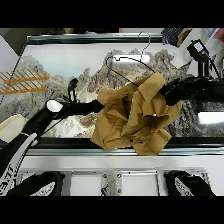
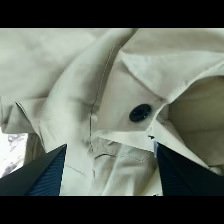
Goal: Fold the clothes and pants, and hang the long-sleeved shirts on hangers.
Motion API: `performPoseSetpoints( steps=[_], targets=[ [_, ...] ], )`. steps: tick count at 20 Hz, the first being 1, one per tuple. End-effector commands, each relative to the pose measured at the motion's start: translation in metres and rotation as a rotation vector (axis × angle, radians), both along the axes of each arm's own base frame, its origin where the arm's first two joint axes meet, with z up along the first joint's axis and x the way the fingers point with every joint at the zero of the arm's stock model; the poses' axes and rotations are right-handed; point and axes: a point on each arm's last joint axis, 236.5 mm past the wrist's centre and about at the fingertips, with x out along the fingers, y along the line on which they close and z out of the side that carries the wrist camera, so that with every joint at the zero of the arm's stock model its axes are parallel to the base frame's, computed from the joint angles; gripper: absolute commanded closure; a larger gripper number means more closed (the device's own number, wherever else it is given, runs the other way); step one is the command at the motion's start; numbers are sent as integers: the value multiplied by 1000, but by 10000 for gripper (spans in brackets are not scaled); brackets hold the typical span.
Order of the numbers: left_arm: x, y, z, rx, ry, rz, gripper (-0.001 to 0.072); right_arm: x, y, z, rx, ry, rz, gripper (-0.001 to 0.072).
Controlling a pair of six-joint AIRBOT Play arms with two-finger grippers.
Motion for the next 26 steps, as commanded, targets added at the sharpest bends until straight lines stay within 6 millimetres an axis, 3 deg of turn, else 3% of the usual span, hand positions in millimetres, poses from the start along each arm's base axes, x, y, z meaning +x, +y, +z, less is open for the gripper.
performPoseSetpoints(
  steps=[1, 4, 8, 10, 11, 12, 13, 17, 20, 23, 26],
  targets=[
    [-3, -17, -25, -26, 36, 66, 114, 0, 1, 0, 1, 2, 2, 697],
    [6, -40, -41, -16, 70, 27, 113, 0, 1, 0, 1, 2, 2, 698],
    [34, -58, -34, -67, 76, 42, 113, -1, 1, 0, 1, 2, 2, 697],
    [38, -64, -35, -71, 84, 25, 116, -1, 1, 0, 1, 2, 2, 697],
    [37, -66, -37, -73, 94, 13, 296, -1, 1, 0, 1, 2, 2, 698],
    [36, -66, -38, -72, 99, 9, 523, -1, 1, 0, 1, 2, 3, 697],
    [37, -63, -39, -61, 94, 5, 690, -3, 1, 1, -1, 2, 7, 698],
    [58, -19, -23, -66, 74, 69, 695, -31, 6, 11, -25, -13, 77, 699],
    [69, 10, -9, -83, 64, 113, 695, -59, 28, 37, 36, -77, 185, 699],
    [72, 19, -3, -77, 60, 96, 695, -75, 46, 60, 121, -116, 244, 699],
    [82, 26, 14, -39, 7, 63, 695, -96, 49, 47, 105, -38, 312, 699]
  ],
)
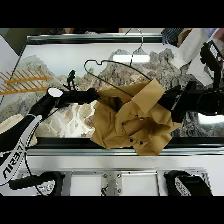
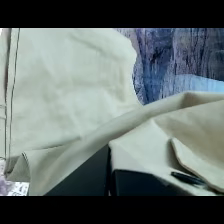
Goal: Fold the clothes and pants, and hang the long-sleeved shirts on hangers.
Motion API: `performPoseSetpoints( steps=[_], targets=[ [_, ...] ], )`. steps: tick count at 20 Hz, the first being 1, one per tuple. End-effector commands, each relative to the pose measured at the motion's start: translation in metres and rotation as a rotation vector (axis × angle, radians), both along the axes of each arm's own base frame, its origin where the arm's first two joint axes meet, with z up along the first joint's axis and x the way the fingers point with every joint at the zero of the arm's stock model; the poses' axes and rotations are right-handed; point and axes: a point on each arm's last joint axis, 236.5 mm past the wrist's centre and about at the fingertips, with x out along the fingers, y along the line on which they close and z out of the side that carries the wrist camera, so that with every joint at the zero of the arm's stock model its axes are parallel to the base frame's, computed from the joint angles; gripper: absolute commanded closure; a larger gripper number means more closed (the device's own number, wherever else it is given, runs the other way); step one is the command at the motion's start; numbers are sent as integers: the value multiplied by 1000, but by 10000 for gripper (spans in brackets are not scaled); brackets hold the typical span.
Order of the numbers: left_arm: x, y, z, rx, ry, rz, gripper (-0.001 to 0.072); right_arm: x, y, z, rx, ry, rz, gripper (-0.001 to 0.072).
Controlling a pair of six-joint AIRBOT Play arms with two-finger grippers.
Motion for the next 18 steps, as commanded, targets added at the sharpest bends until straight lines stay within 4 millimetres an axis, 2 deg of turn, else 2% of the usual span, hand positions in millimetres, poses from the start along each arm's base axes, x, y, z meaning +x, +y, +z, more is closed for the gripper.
performPoseSetpoints(
  steps=[1, 5, 8, 13, 18],
  targets=[
    [11, 15, 17, 46, -49, -29, 695, -27, 9, -3, 5, 58, 90, 699],
    [24, 37, 37, 29, -69, -5, 694, -31, -2, -20, -61, 121, 64, 700],
    [27, 46, 51, 20, -78, -16, 695, -28, -14, -31, -116, 149, 18, 700],
    [28, 45, 70, 13, -104, -53, 695, -22, -39, -50, -218, 186, -65, 699],
    [24, 38, 92, 11, -136, -115, 695, -18, -52, -58, -262, 209, -122, 699]
  ],
)
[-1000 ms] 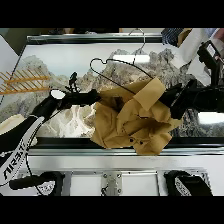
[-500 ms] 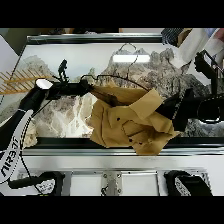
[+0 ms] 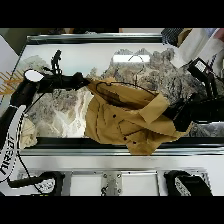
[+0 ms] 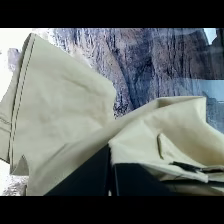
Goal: Fold the clothes and pants, and hang the long-sleeved shirts on hangers.
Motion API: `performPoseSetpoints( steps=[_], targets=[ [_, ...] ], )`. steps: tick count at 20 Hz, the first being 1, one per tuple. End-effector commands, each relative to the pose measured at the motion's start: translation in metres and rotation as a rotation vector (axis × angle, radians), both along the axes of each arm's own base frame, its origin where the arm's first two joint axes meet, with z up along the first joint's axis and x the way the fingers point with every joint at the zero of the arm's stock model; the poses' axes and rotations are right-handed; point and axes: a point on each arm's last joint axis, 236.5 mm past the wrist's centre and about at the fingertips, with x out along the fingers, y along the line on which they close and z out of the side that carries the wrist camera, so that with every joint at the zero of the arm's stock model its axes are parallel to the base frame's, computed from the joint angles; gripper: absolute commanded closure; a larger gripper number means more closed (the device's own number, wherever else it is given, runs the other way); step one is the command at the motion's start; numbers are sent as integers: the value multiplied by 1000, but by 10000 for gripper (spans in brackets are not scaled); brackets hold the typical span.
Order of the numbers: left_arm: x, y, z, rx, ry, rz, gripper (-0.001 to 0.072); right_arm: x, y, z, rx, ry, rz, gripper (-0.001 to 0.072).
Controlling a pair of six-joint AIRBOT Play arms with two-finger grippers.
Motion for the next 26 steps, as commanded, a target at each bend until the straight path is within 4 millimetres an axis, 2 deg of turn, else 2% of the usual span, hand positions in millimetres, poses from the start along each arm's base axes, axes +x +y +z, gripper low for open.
performPoseSetpoints(
  steps=[1, 3, 6, 8, 11, 15, 17, 18, 20, 23, 26],
  targets=[
    [-5, -4, 15, 7, -20, -50, 695, 3, -14, -9, -55, 18, -46, 700],
    [-4, 1, 28, 42, -61, -50, 696, 3, -15, -9, -60, 18, -48, 699],
    [-10, 2, 73, 41, -169, -34, 696, 5, -24, -14, -98, 21, -73, 699],
    [-22, 3, 107, 41, -246, -29, 695, 8, -27, -15, -108, 14, -84, 700],
    [-54, -4, 148, 94, -361, -67, 696, 26, -28, -5, -65, -30, -161, 699],
    [-102, -15, 178, 251, -479, -104, 696, 44, -29, 5, -5, -60, -258, 699],
    [-127, -25, 193, 273, -526, -121, 695, 53, -28, 12, 23, -93, -282, 699],
    [-140, -31, 195, 268, -538, -134, 696, 59, -26, 18, 50, -120, -289, 700],
    [-166, -45, 185, 243, -525, -169, 695, 70, -18, 36, 125, -179, -305, 699],
    [-194, -57, 142, 234, -439, -201, 696, 81, -12, 56, 206, -239, -324, 700],
    [-203, -73, 106, 205, -406, -213, 695, 82, -7, 63, 230, -262, -308, 700]
  ],
)
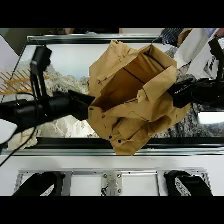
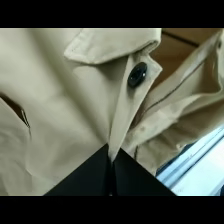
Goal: Fold the clothes and pants, and hang the long-sleeved shirts on hangers.
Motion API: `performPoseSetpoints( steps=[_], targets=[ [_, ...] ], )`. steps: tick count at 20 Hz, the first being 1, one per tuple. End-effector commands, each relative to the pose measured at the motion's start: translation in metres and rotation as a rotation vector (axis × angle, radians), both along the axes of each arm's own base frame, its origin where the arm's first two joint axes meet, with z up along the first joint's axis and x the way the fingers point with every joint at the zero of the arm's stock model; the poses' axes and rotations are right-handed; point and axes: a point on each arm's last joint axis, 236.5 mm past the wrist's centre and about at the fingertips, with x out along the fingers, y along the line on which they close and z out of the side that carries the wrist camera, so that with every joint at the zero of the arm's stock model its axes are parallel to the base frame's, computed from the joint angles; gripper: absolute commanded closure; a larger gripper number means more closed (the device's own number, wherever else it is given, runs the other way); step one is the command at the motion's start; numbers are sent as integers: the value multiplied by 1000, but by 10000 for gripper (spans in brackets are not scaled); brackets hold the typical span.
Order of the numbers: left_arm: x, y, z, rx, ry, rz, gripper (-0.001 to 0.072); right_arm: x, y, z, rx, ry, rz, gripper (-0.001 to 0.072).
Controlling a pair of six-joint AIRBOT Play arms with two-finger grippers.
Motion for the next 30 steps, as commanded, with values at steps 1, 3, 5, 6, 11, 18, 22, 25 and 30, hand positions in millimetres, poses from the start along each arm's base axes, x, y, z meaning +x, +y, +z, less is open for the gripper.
performPoseSetpoints(
  steps=[1, 3, 5, 6, 11, 18, 22, 25, 30],
  targets=[
    [-12, -17, -38, -15, 31, -9, 695, 7, 9, 20, 61, -77, 13, 699],
    [-9, -34, -55, -18, 37, -29, 695, 6, 15, 26, 79, -94, 36, 699],
    [-7, -52, -73, -1, 59, -54, 695, 7, 16, 28, 81, -108, 40, 699],
    [-5, -59, -82, 7, 71, -61, 695, 8, 15, 30, 82, -114, 35, 699],
    [3, -72, -104, 22, 106, -60, 687, 8, 15, 30, 56, -137, 54, 700],
    [28, -18, -40, -88, -29, 91, 81, 10, 14, 38, 30, -192, 60, 699],
    [45, 50, 4, -154, -123, 274, 81, 14, 4, 69, 37, -325, -1, 700],
    [45, 77, 20, -176, -160, 346, 82, 15, -4, 89, 44, -400, -46, 700],
    [35, 81, 12, -170, -101, 353, 694, 21, -34, 93, 0, -415, -179, 700]
  ],
)
